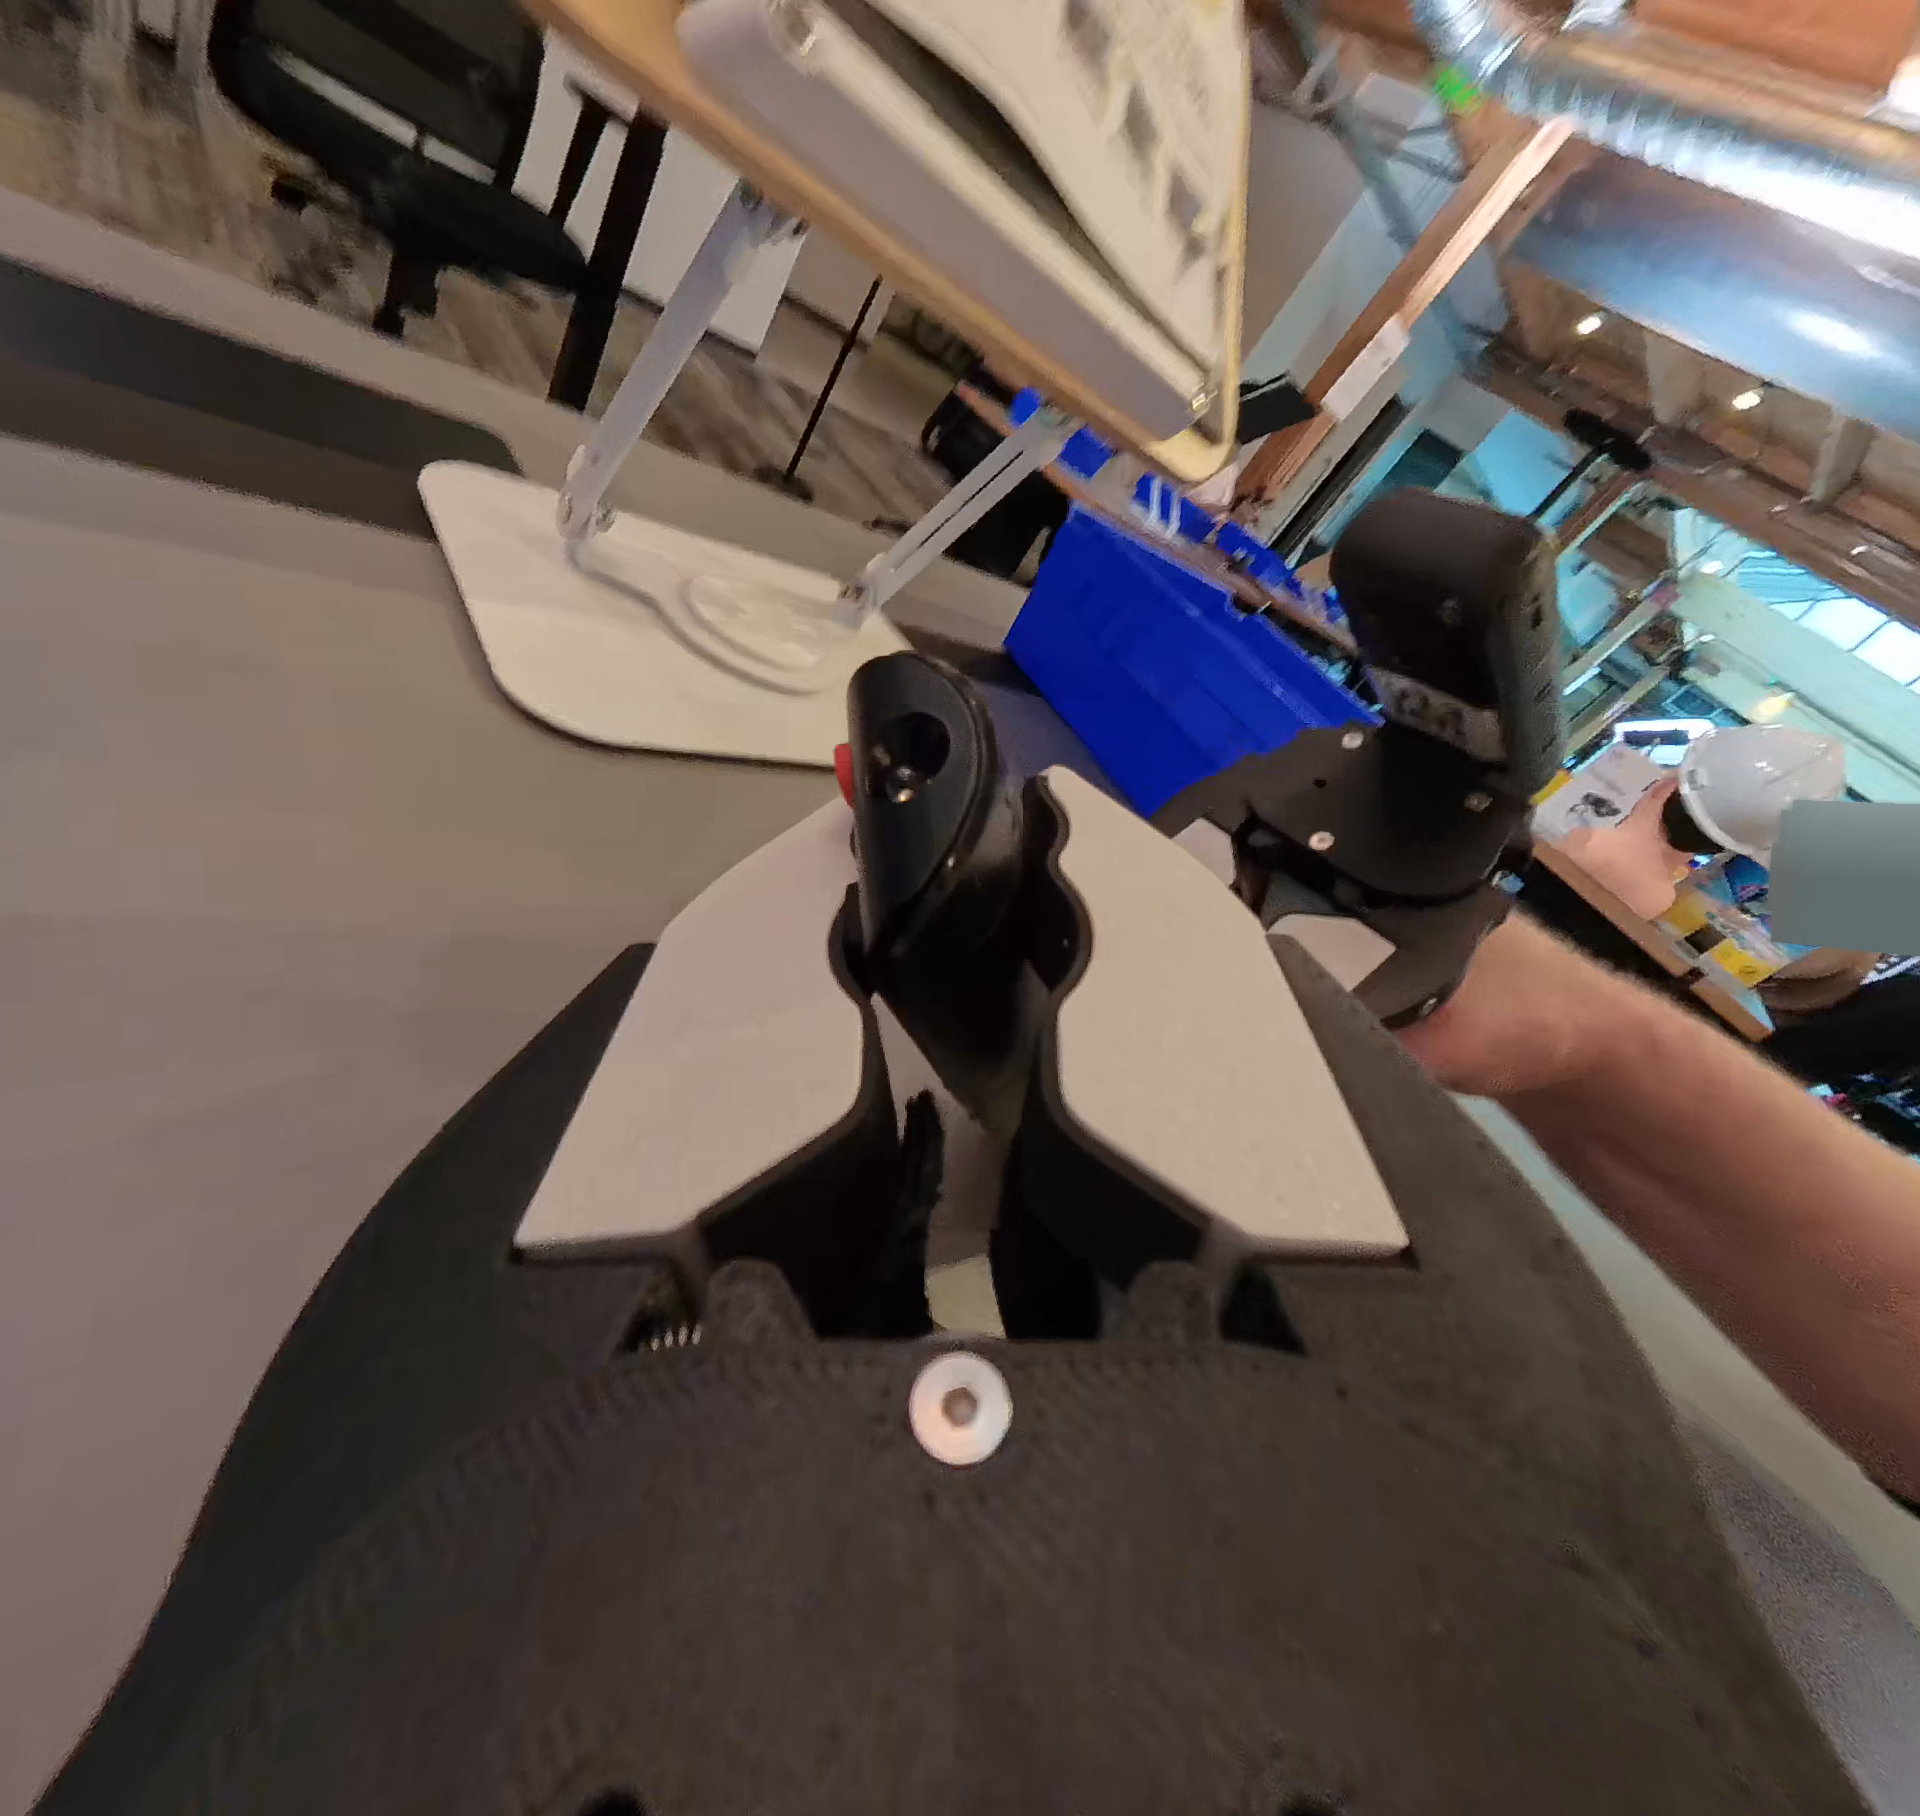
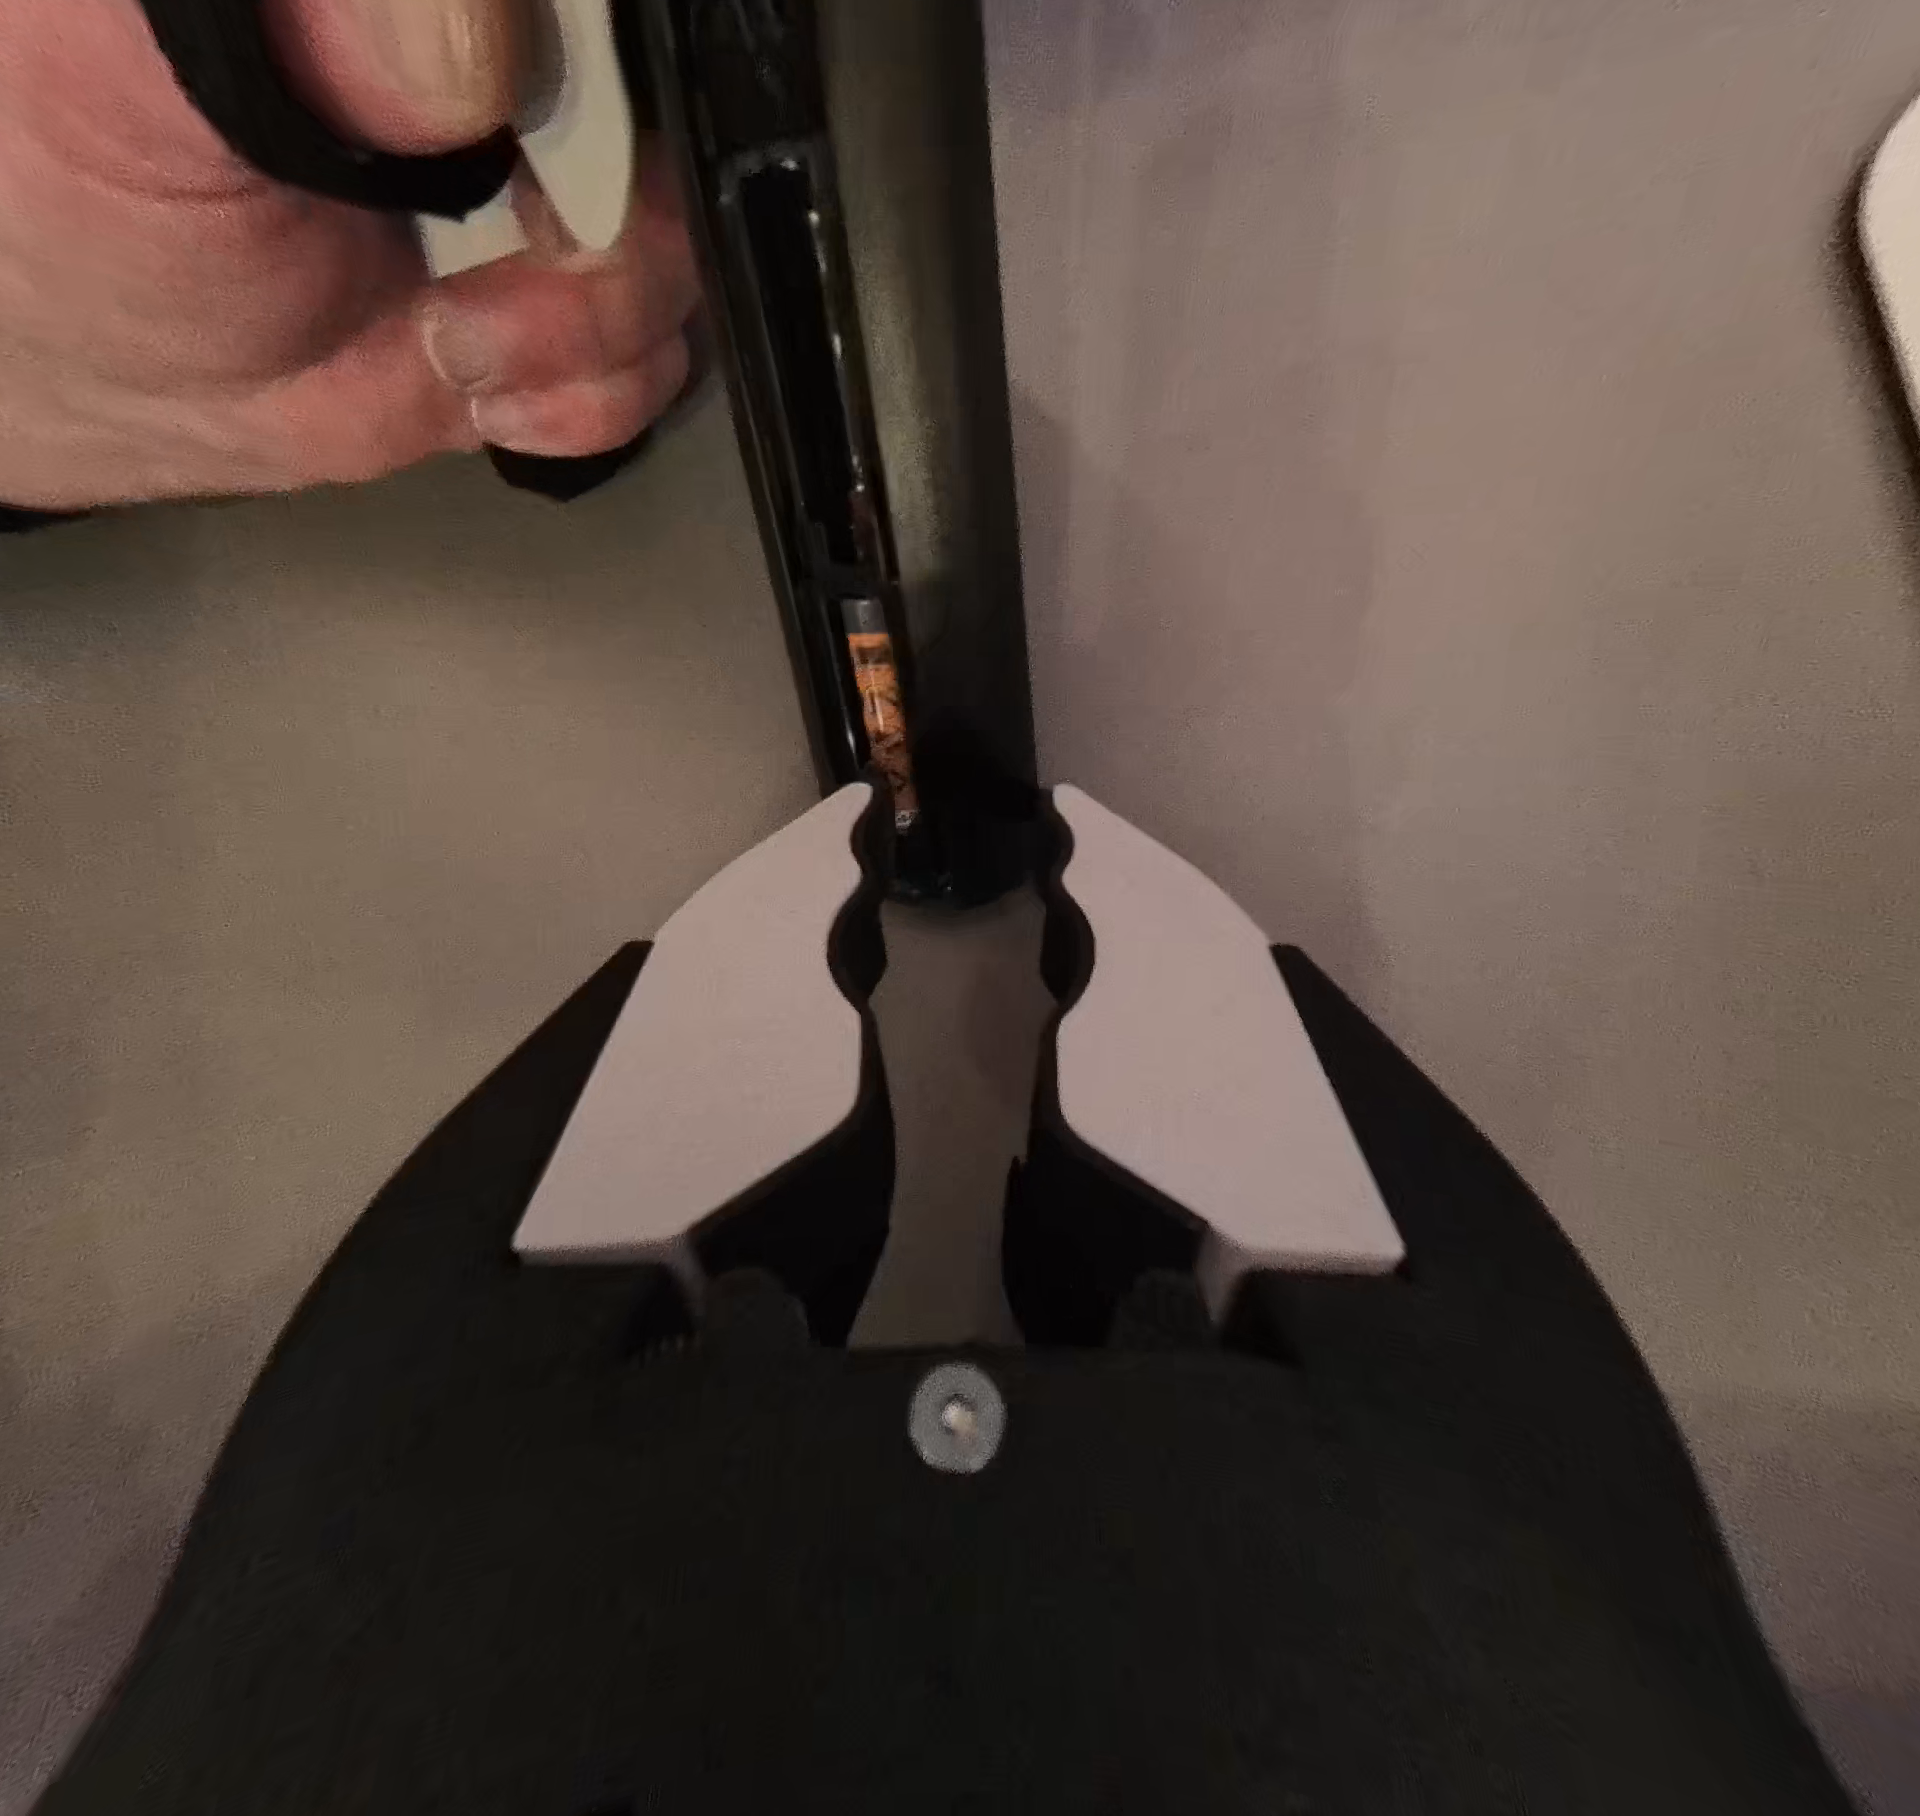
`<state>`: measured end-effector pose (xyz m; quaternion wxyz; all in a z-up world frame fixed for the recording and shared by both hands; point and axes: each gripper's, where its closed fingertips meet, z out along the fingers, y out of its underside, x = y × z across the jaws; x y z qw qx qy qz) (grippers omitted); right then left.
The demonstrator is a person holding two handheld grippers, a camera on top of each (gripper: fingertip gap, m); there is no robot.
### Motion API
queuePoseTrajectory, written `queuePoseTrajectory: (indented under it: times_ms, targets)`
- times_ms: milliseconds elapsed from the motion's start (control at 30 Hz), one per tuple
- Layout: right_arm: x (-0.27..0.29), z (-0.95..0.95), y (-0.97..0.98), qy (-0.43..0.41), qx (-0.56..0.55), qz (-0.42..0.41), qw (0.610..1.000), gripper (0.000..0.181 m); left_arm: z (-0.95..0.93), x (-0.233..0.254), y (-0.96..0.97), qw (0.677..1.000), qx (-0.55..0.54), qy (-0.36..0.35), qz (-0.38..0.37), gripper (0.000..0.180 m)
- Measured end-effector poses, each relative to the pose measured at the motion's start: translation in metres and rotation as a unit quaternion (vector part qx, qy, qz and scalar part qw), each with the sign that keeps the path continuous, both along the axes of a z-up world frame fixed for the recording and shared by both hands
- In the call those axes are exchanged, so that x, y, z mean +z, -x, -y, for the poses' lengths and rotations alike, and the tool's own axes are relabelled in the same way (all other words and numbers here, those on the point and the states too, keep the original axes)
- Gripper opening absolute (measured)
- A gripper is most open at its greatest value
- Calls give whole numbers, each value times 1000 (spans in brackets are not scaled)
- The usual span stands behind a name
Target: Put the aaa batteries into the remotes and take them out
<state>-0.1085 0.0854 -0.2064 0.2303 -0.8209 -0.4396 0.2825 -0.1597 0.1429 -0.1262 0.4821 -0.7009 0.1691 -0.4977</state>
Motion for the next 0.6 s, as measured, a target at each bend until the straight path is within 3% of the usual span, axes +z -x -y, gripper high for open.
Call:
queuePoseTrajectory:
  times_ms: [67, 100, 200, 300, 333, 467, 533, 600]
  targets:
    - [6, -3, 0, -20, -51, -17, 998, 29, 4, 13, 2, 1000, 1, -21, 17, 24]
    - [13, -3, 2, -16, -75, -59, 995, 40, 6, 21, 5, 999, 6, -39, 23, 23]
    - [52, 4, 10, 11, -122, -244, 962, 40, 10, 54, 20, 995, 4, -59, 80, 23]
    - [94, 9, 10, 34, -156, -404, 901, 40, 18, 75, 31, 985, -6, -43, 166, 23]
    - [95, 11, 10, 19, -163, -401, 901, 31, 20, 80, 34, 982, -5, -41, 185, 23]
    - [100, 18, 18, -15, -171, -414, 894, 22, 31, 100, 43, 972, 7, -71, 223, 23]
    - [92, 20, 27, -12, -170, -394, 903, 36, 34, 110, 48, 967, 17, -82, 239, 23]
    - [98, 19, 27, -24, -183, -434, 882, 47, 36, 116, 49, 963, 15, -85, 254, 23]
